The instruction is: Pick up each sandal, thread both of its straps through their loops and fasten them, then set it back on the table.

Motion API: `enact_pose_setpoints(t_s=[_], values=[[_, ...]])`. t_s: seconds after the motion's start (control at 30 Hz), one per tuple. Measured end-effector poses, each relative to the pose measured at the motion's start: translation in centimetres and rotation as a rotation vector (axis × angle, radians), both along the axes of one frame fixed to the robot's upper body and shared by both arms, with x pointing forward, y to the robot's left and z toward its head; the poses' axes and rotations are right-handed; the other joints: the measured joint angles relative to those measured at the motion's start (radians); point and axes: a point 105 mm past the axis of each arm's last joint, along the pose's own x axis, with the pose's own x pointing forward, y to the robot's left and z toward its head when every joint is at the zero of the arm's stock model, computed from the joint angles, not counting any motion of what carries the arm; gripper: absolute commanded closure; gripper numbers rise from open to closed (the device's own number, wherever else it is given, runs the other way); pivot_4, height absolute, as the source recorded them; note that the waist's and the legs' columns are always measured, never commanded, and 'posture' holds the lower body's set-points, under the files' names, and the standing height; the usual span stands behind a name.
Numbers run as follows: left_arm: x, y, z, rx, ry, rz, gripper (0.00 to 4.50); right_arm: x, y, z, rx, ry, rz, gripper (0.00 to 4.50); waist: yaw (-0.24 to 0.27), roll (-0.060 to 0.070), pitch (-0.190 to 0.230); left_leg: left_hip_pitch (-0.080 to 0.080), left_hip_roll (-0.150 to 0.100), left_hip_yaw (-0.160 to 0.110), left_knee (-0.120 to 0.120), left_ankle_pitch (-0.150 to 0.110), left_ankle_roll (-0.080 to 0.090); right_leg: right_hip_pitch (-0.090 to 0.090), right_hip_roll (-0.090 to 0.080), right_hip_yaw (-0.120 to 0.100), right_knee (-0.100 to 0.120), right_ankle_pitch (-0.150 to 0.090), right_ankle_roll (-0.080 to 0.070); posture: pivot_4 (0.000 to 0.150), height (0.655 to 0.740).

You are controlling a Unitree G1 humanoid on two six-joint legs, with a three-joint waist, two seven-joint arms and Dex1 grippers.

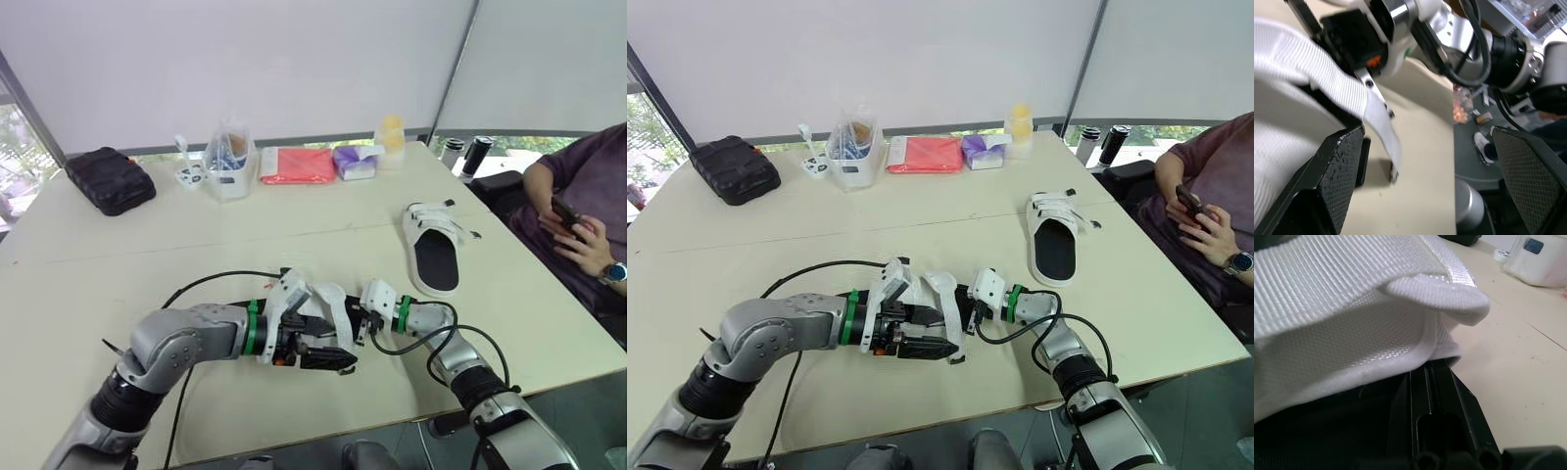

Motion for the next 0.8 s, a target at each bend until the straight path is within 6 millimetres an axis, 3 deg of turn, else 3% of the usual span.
enact_pose_setpoints(t_s=[0.33,0.43,0.63,0.67,0.8], values=[[0.3,-1.6,-0.7,-0.019,0.012,0.009,0.22,0.0,0.0,0.0,-0.003,0.001,0.004,4.5,0.001,0.0,0.0,0.001,0.0,0.0,0.0,0.0,0.0,0.0,0.0,0.0,0.0,0.0,0.0,0.15,0.74],[0.9,-2.2,-1.0,-0.006,0.004,0.03,1.02,-0.2,-0.2,0.0,-0.007,-0.001,0.004,4.5,0.003,0.0,-0.001,0.001,0.0,0.0,0.0,0.0,0.0,0.001,0.0,0.0,0.0,0.0,0.0,0.15,0.74],[1.9,-2.4,-1.4,0.02,-0.026,0.098,4.14,-0.4,-0.2,0.1,-0.002,-0.014,0.006,4.5,0.004,0.001,-0.001,0.0,0.0,0.0,-0.001,-0.001,-0.002,0.0,0.0,0.0,0.0,0.0,0.0,0.15,0.74],[1.9,-2.4,-1.3,0.018,-0.036,0.101,4.41,-0.5,-0.2,0.1,-0.001,-0.015,0.007,4.5,0.003,0.001,-0.001,0.0,0.0,0.0,-0.001,-0.001,-0.002,0.0,0.0,0.0,0.0,0.0,0.0,0.15,0.74],[1.9,-2.1,-0.3,-0.032,-0.04,0.109,4.41,-0.5,-0.1,0.2,0.001,-0.02,0.007,4.5,0.003,0.002,0.001,0.0,0.0,0.0,-0.001,-0.001,-0.002,-0.001,0.0,0.0,0.001,0.0,0.0,0.15,0.74]])
